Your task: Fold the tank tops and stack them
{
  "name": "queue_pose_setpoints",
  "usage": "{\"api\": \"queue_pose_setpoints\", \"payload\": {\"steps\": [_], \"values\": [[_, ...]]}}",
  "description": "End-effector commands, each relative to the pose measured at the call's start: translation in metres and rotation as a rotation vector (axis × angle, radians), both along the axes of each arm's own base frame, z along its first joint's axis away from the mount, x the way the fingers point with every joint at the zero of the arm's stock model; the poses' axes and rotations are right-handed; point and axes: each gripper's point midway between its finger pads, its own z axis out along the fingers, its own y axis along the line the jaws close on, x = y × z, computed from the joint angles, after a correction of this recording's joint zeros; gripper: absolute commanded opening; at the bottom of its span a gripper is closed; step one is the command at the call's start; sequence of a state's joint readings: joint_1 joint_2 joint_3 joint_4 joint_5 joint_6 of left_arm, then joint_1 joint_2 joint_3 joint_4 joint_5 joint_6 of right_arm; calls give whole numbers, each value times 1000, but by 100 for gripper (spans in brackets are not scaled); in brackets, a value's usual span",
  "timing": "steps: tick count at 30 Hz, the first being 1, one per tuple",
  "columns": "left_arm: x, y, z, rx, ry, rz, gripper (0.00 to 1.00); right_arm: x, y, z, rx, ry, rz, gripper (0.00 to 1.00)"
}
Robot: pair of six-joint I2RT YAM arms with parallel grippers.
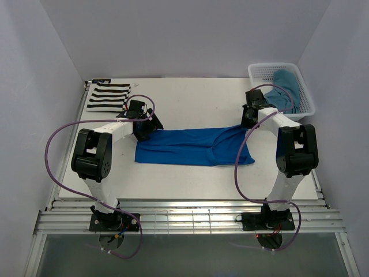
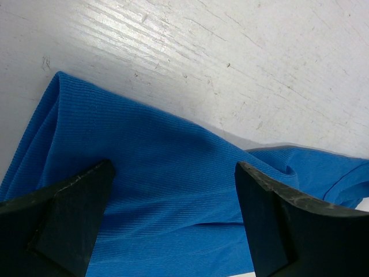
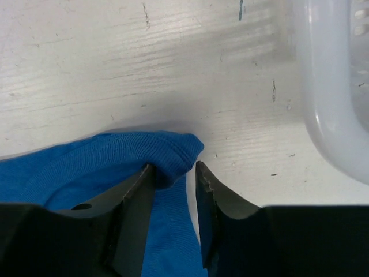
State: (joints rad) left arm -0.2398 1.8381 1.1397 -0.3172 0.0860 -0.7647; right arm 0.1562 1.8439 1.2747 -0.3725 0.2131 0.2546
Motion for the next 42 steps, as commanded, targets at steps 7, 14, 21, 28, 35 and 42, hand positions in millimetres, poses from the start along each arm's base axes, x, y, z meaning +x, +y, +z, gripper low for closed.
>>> {"api": "queue_pose_setpoints", "payload": {"steps": [7, 14, 21, 28, 35, 42], "values": [[-30, 13, -29, 69, 144, 14, 98, 7, -13, 18, -41, -43, -41, 8], [-33, 16, -30, 81, 152, 20, 98, -6, -17, 36, -47, -81, -28, 8], [-39, 16, -32, 75, 168, 24, 98, -17, -10, 39, 4, -143, 1, 8], [-42, 18, -31, 90, 172, 19, 98, -22, -16, 20, 2, -182, -6, 9], [-40, 21, -31, 107, 178, 11, 98, -33, -25, -4, 46, -178, -40, 18], [-39, 23, -28, 130, 172, -10, 98, -43, -6, 12, 161, -196, 41, 48]]}}
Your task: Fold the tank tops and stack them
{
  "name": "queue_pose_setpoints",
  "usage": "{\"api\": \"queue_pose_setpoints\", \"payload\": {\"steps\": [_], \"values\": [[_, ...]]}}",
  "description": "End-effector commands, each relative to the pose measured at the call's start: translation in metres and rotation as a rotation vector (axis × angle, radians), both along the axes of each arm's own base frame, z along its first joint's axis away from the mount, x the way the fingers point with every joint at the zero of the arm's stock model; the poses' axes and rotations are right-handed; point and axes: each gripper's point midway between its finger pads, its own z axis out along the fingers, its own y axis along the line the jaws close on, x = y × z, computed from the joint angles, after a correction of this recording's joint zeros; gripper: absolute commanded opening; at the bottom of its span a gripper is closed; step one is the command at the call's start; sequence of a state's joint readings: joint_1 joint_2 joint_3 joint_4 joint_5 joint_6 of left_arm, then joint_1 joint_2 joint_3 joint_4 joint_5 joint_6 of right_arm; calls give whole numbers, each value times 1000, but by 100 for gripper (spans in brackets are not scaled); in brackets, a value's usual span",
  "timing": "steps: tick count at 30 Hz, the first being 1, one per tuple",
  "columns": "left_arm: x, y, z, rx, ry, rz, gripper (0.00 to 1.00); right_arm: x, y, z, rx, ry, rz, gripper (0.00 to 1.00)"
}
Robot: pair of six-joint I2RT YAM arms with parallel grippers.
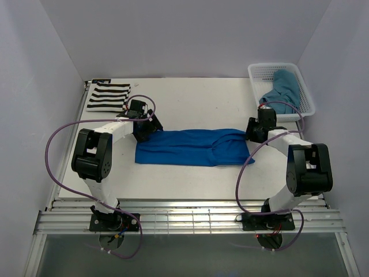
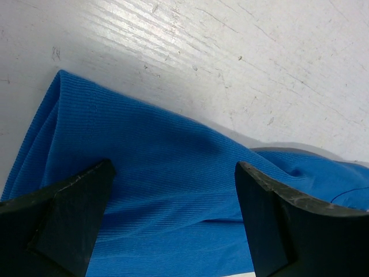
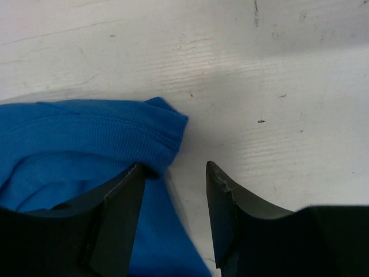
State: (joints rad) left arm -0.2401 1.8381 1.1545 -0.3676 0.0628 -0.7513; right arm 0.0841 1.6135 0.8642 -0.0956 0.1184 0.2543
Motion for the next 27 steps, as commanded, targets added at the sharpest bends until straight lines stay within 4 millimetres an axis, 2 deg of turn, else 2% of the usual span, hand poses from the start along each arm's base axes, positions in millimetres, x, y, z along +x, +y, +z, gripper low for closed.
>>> {"api": "queue_pose_setpoints", "payload": {"steps": [1, 4, 6, 9, 10, 12, 13, 15, 18, 21, 27], "values": [[-34, 18, -25, 96, 142, -11, 98, 10, 16, 45, 84, -137, 68, 53], [-32, 18, -24, 100, 139, -20, 98, 2, 30, 65, 141, -177, 132, 71], [-28, 17, -21, 101, 129, -29, 98, -2, 35, 71, 151, -174, 176, 82], [-27, 16, -20, 102, 127, -36, 98, 2, 46, 85, 194, -187, 228, 93], [-26, 17, -18, 104, 123, -37, 98, 5, 50, 86, 208, -189, 240, 100], [-26, 16, -19, 104, 124, -42, 98, 13, 62, 93, 256, -204, 290, 90], [-25, 16, -18, 101, 120, -40, 98, 16, 66, 85, 275, -178, 301, 90], [-27, 15, -20, 98, 129, -41, 98, 22, 81, 88, 345, -176, 356, 90], [-29, 15, -23, 95, 139, -35, 98, 31, 94, 74, 409, -139, 379, 90], [-32, 16, -24, 97, 147, -25, 98, 28, 99, 55, 431, -95, 374, 90], [-48, 21, -31, 102, 191, -1, 98, 5, 104, 12, 456, 20, 339, 90]]}}
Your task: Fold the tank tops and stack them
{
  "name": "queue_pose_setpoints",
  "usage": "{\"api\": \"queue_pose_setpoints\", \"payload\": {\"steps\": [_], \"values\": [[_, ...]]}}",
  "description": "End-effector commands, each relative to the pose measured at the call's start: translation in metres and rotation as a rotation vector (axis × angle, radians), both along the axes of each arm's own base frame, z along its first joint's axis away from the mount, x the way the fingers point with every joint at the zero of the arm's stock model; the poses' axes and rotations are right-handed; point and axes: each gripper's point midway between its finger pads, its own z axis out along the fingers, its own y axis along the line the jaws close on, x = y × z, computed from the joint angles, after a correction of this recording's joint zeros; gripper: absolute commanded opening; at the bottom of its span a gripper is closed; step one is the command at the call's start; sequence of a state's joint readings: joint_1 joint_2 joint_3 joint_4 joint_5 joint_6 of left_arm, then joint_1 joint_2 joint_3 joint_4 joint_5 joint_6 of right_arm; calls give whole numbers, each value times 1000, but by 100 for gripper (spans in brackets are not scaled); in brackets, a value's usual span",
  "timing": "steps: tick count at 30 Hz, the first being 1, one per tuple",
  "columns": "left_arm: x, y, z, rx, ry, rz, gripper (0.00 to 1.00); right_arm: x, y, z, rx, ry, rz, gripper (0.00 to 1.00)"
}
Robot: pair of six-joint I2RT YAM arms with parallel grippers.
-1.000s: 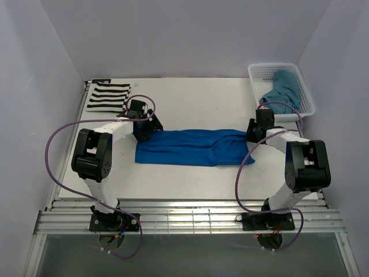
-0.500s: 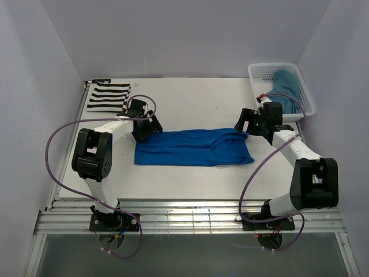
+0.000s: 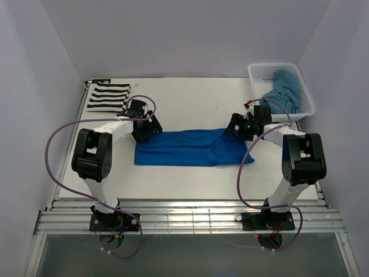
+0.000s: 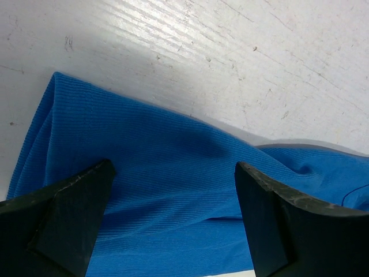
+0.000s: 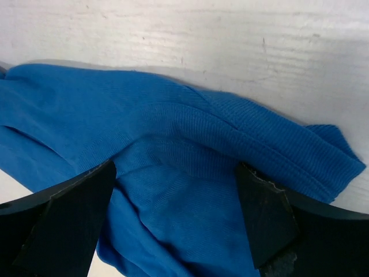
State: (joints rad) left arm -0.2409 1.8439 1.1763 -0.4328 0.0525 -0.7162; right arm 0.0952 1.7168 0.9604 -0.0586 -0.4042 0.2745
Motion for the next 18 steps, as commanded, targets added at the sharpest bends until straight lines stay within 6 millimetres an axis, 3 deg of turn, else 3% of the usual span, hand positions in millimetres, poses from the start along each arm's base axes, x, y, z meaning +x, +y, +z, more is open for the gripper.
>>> {"api": "queue_pose_setpoints", "payload": {"steps": [1, 5, 7, 9, 10, 11, 12, 14, 15, 16, 18], "values": [[-43, 17, -27, 66, 153, 28, 98, -5, 10, -14, 34, 35, 8, 90], [-64, 29, -30, 101, 185, 77, 98, 5, 10, -30, -1, 77, -12, 90], [-86, 31, -36, 85, 230, 115, 98, 12, 14, -41, -11, 100, -9, 90], [-97, 30, -31, 55, 232, 144, 98, 32, 26, -34, -19, 71, 9, 90], [-114, 26, -37, 19, 276, 168, 98, 33, 30, -47, -31, 110, 17, 90], [-120, 26, -31, 2, 273, 188, 98, 54, 35, -36, -34, 70, 21, 90], [-128, 25, -31, -3, 283, 204, 98, 57, 44, -47, -39, 93, 38, 90], [-150, 26, -35, -13, 331, 283, 98, 71, 55, -45, -31, 88, 52, 90], [-158, 22, -29, -28, 326, 297, 98, 91, 67, -30, -21, 37, 63, 90], [-174, 23, -34, -30, 360, 319, 98, 94, 72, -41, -22, 69, 73, 90], [-189, 12, -29, -62, 368, 368, 98, 105, 93, -35, -3, 55, 111, 90]]}}
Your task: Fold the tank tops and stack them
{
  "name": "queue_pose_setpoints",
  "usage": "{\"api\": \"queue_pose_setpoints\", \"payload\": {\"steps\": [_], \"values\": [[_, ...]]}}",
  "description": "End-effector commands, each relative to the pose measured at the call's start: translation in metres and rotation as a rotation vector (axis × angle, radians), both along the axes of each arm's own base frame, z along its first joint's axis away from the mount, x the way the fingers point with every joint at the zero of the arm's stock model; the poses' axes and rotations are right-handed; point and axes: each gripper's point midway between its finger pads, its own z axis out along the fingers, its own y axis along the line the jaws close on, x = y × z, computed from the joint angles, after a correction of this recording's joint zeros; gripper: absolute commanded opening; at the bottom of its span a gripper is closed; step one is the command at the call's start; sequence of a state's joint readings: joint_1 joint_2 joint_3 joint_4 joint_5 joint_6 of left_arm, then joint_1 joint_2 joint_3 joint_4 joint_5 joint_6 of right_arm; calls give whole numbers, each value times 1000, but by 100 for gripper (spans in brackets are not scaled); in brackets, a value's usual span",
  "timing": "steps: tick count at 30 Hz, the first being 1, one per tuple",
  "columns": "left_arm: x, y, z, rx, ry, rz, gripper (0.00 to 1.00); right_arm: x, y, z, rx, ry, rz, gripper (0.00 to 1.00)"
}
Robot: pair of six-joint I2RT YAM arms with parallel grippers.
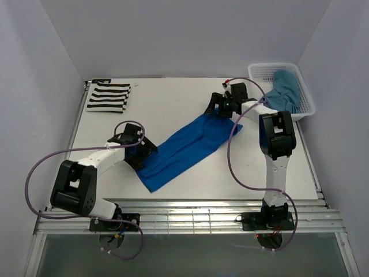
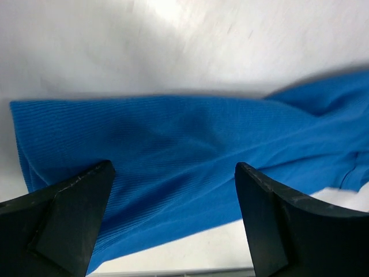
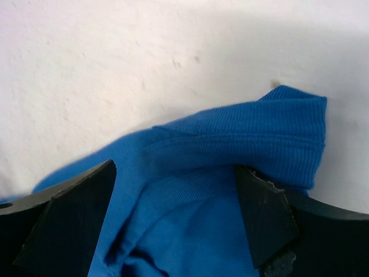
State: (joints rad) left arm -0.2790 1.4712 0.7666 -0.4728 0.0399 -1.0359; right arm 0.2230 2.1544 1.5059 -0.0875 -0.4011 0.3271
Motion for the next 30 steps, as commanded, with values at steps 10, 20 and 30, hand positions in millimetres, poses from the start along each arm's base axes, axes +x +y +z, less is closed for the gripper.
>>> {"api": "queue_pose_setpoints", "payload": {"steps": [10, 20, 30], "values": [[-167, -52, -26, -74, 399, 212, 98, 51, 122, -34, 62, -17, 116, 90], [-130, -65, 22, -25, 199, 213, 98, 67, 169, 38, 140, -198, 160, 90], [-118, -54, 70, 14, 48, 112, 98, 36, 151, 178, 50, -375, 156, 90]]}}
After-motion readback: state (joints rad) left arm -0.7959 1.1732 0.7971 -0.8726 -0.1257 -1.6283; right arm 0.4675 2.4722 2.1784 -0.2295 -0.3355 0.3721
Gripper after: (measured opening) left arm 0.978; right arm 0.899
